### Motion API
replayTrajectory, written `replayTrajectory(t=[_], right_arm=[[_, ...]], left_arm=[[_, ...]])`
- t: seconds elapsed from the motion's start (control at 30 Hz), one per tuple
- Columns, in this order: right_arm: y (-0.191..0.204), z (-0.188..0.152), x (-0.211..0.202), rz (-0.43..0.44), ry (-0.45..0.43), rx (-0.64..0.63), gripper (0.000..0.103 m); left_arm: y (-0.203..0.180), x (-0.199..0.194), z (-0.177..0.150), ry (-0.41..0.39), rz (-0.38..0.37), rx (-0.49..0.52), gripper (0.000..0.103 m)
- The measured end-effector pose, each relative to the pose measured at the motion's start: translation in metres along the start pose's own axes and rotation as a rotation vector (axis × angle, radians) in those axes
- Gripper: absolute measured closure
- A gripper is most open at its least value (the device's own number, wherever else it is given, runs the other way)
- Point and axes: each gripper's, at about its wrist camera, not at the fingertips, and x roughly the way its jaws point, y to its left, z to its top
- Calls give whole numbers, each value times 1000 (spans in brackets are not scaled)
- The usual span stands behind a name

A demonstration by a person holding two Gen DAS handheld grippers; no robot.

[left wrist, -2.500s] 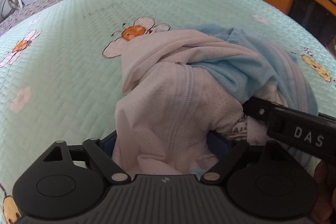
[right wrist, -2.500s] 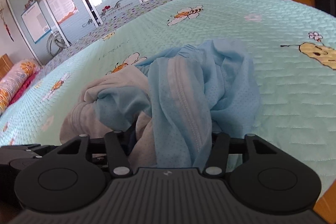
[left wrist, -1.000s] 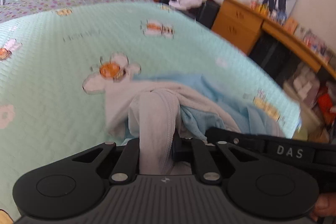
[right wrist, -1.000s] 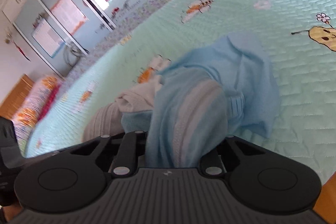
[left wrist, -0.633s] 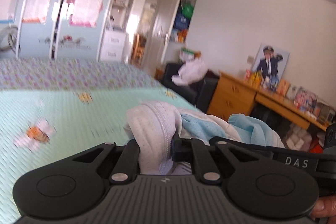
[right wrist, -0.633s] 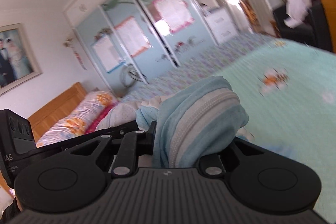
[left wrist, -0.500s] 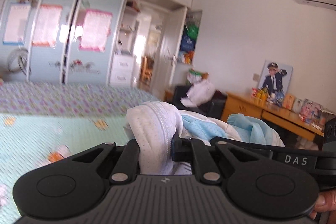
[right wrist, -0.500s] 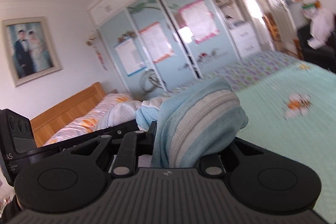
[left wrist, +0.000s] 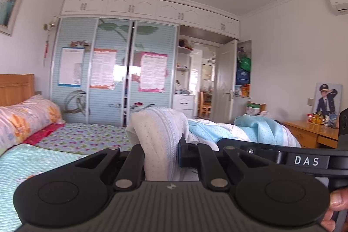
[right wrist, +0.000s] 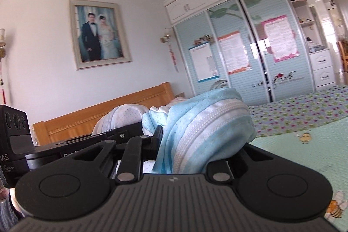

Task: Fold clothes
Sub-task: 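Lift the white shirt with the left gripper while the right gripper lifts the blue garment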

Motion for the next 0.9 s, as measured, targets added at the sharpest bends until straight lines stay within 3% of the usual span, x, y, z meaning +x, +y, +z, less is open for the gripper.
replayTrajectory(t=[0.53,0.9], right_arm=[[110,-17,59,180,84,-50,85],[138,-26,118,214,133,-65,85]], left_arm=[[83,-77,20,-18,255,3,93],[141,-62,13,11,319,-36,93]])
